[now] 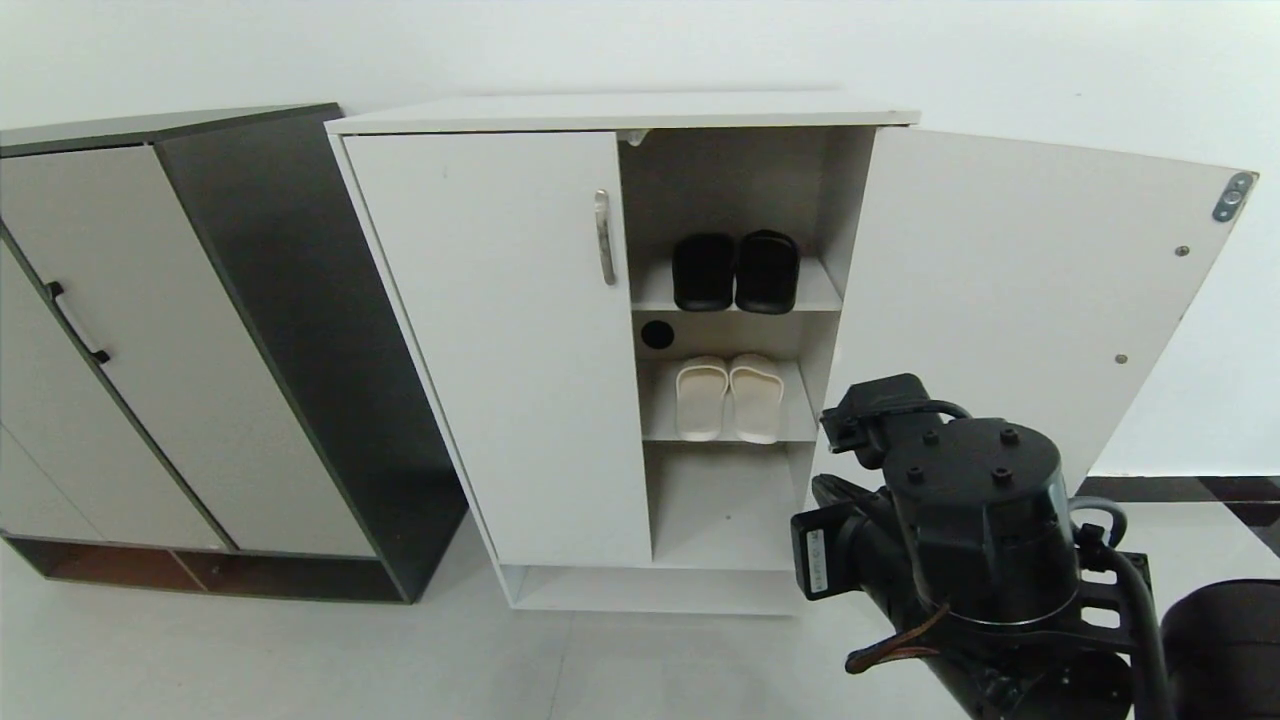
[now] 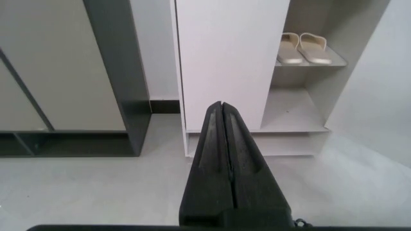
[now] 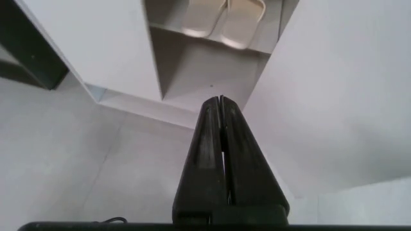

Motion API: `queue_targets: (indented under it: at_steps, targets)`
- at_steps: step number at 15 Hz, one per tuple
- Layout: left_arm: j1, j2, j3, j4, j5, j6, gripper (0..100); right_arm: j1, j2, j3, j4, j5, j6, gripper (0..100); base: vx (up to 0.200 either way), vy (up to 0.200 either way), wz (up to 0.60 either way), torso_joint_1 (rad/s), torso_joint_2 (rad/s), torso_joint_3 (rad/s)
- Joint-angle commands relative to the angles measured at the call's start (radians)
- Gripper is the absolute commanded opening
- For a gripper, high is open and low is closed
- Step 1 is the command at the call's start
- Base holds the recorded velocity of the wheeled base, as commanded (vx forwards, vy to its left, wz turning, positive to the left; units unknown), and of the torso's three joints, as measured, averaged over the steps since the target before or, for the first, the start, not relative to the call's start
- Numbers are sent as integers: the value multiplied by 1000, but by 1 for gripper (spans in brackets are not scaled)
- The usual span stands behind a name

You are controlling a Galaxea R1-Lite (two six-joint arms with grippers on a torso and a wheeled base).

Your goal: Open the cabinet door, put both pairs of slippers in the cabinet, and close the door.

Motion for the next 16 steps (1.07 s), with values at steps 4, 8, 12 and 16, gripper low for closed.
queue_targets:
  at_steps: [4, 8, 12, 16]
  targets:
    - [0, 0, 0, 0, 0, 0, 0, 0, 4, 2, -1, 0, 0, 0, 0, 0, 0, 0, 0, 0]
    - [0, 0, 0, 0, 0, 0, 0, 0, 4, 3, -1, 0, 0, 0, 0, 0, 0, 0, 0, 0]
    - [0, 0, 0, 0, -2, 0, 0, 0, 4, 3, -1, 1, 0, 0, 0, 0, 0, 0, 0, 0]
    - [0, 0, 0, 0, -2, 0, 0, -1, 4, 9, -1, 1, -3, 0, 0, 0, 0, 0, 0, 0]
